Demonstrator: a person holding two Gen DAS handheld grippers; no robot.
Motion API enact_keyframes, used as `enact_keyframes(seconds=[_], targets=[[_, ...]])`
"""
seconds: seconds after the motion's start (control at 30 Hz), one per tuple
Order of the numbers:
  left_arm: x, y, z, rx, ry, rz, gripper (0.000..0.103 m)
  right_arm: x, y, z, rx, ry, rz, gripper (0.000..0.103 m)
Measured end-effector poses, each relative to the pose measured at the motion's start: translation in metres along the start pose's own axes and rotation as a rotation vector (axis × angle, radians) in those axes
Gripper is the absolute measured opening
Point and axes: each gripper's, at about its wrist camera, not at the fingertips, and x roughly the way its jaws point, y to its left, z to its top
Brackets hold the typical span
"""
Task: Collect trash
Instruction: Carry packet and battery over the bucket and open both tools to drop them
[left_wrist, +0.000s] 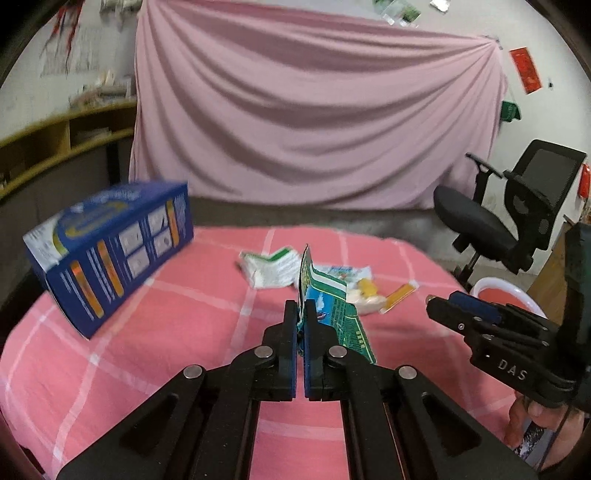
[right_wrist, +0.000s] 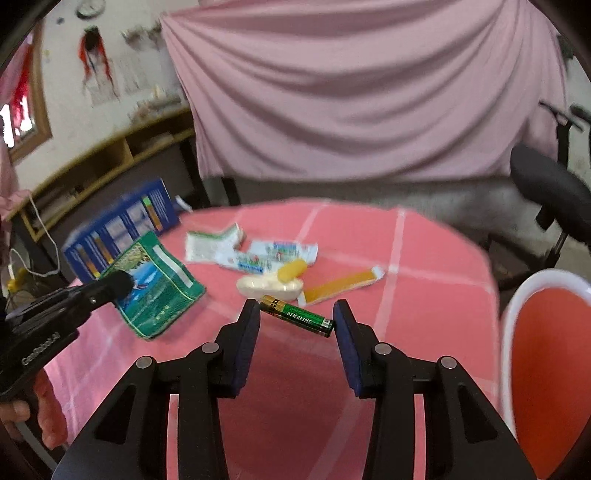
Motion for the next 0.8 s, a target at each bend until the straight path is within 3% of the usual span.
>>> enact_keyframes(seconds=[0.3,0.5,0.8], targets=[[-0.04,-0.045,0.013,0.07,-0.216,-0.06,0.001,-0.073,-0.001,0.0,-0.057,-0.344,-0.083,0.039],[-0.058,-0.083,0.028,0.137,-0.333,-0.128,0.001,-0.115,-0.017,-0.002,-0.039,-0.527,-0.162,0.039],[-0.062,-0.149,0.038,0.216,-0.398,-0.239,0.001,-0.148,-0.056,-0.007,0.038,-0.64,-0.292,0.039]])
